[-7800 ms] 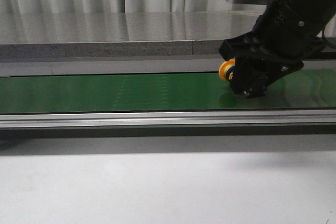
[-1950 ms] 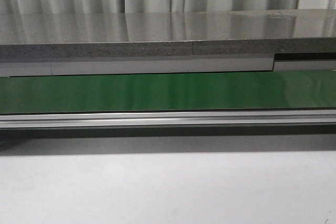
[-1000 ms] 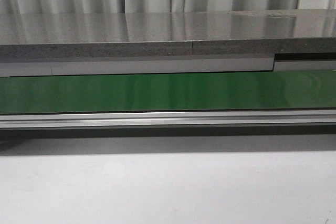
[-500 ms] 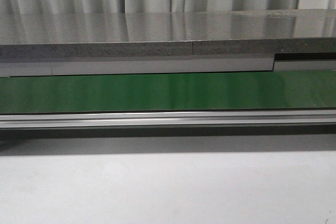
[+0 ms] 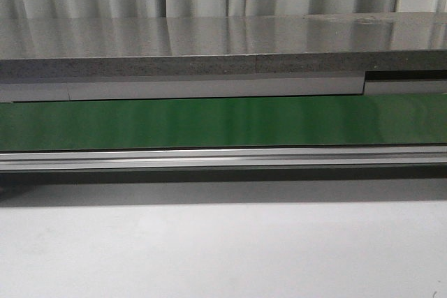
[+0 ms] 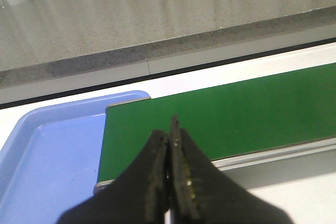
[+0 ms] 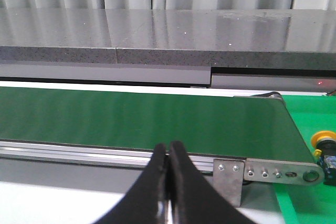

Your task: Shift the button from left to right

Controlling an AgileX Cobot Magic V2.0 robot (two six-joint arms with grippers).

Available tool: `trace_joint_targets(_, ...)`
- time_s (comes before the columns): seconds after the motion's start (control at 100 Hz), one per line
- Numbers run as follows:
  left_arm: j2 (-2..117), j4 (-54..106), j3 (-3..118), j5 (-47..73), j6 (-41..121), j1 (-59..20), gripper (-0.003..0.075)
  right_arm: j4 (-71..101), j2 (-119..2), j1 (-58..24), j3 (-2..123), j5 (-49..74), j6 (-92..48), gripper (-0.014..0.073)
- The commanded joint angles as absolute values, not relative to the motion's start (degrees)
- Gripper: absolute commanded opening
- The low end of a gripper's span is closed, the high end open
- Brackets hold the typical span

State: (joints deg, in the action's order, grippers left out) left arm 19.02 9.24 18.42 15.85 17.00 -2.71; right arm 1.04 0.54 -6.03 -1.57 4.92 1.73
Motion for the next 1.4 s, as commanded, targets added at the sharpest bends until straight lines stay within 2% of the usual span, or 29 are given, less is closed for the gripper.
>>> trace_joint_targets(0.0,19.4,10.2,20.0,9.7,16.7,-3.2,-0.0019,0.6,1.5,-6.1,-0.5,0.0,1.5,-0.0067)
trace_joint_targets(0.11,19.2,9.3,20.0,7.2,10.4,-3.2,-0.0019,0.6,1.5,-6.1,-0.5,0.0,1.5,-0.0067)
trace_joint_targets(0.34,17.0,-5.6,18.5,6.4,-6.6,-3.2,-0.0019,0.6,1.5,-6.1,-0.5,0.0,1.5,-0.0067)
trace_joint_targets(0.84,-2.3,-6.7,2.3,3.4,-7.3,-3.2,-0.0019,0.6,1.5,-6.1,-0.5,0.0,1.5,-0.0067)
trace_joint_targets(1.04,-2.0,-6.7,-2.2,-3.5,-7.3,-3.2,-0.0019,0.6,1.5,-6.1,-0.5,0.0,1.5,-0.0067)
trace_joint_targets(1.39,-2.0,-7.1,-2.2,-3.2,-7.3,-3.2,-0.0019,0.6,1.5,-6.1,-0.5,0.0,1.5,-0.0067)
